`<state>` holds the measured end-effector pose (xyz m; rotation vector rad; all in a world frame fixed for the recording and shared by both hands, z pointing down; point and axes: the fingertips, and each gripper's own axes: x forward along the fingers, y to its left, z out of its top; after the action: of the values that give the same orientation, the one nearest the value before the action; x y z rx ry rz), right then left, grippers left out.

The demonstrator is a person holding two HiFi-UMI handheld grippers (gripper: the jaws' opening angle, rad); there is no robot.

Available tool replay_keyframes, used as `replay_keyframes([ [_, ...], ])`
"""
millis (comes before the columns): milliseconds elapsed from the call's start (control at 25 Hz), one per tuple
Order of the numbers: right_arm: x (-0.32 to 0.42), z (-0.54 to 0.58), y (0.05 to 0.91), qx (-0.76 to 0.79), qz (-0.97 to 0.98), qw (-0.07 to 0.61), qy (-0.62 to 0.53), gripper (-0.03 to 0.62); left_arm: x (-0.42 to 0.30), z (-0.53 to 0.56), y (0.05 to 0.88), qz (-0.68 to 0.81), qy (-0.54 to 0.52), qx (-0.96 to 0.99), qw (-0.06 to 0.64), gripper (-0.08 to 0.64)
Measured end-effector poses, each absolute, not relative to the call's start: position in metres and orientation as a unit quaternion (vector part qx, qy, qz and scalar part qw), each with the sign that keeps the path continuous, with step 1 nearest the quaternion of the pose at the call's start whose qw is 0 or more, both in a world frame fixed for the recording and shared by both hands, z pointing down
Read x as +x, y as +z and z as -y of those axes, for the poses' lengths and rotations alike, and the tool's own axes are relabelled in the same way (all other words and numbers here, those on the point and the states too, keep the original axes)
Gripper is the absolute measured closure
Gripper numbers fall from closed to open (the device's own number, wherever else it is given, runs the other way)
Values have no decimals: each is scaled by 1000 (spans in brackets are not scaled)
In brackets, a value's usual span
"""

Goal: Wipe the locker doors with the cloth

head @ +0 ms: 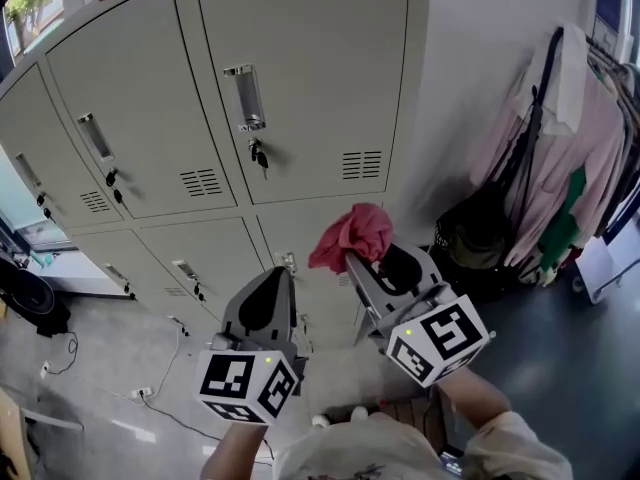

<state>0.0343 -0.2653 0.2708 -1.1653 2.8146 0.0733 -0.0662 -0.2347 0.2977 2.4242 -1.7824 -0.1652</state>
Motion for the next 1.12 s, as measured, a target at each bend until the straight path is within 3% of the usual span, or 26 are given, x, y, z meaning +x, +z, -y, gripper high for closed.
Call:
replay_keyframes([
  [1120, -69, 338, 98, -399, -908, 63, 109, 445, -131, 264, 227, 574, -77, 815, 40, 557],
])
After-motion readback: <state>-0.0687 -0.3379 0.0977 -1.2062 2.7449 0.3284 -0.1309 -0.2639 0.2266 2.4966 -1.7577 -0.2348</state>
